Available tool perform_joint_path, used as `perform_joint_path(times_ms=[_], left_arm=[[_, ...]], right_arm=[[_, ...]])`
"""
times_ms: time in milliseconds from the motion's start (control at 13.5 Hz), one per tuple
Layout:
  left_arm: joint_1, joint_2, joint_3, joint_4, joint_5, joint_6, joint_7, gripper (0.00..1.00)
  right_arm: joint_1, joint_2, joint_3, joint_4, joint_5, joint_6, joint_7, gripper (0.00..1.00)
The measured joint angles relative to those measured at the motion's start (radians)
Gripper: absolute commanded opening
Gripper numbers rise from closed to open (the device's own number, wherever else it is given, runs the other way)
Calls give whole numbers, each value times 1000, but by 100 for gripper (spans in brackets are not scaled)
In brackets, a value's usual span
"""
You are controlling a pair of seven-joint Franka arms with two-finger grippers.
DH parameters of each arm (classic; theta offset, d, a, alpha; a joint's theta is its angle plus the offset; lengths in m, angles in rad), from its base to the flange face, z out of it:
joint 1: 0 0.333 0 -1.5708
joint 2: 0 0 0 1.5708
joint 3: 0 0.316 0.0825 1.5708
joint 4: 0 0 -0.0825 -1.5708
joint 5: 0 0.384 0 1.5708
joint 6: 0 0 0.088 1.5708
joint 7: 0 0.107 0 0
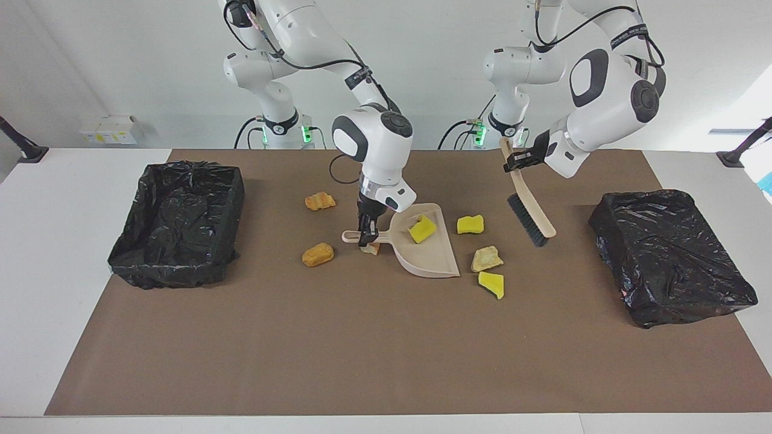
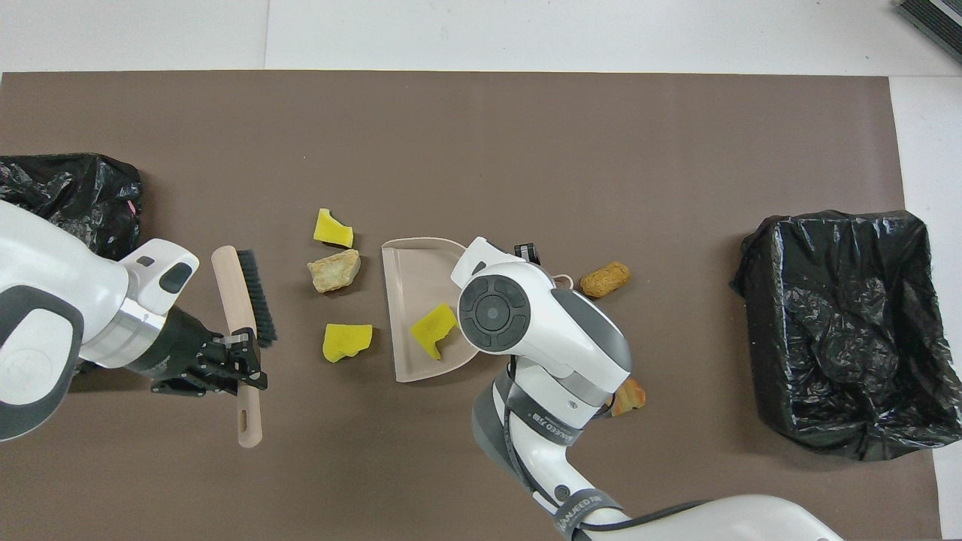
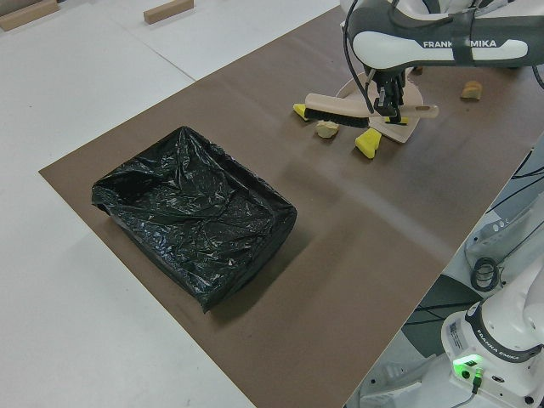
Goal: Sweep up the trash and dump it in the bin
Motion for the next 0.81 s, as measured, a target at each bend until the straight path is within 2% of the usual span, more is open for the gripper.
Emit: perform_joint_path(times_ms=[148,370,666,814], left_arm=[[-17,-11,-15,-100,13,21,0,0],[-119,-7,-25,-207,17,154,-23,0],[-258,64,-30,-222,18,378,-29,0],[-312,95,-32,-193,18,403,-24,0]], right_arm=[[9,0,0,20,-14,-58,0,0],[23,0,0,39,-18,-98,14,0],[25,0,-1,39,-19,-94,32,0],[24,1,-1,39,-19,-85,46,0]])
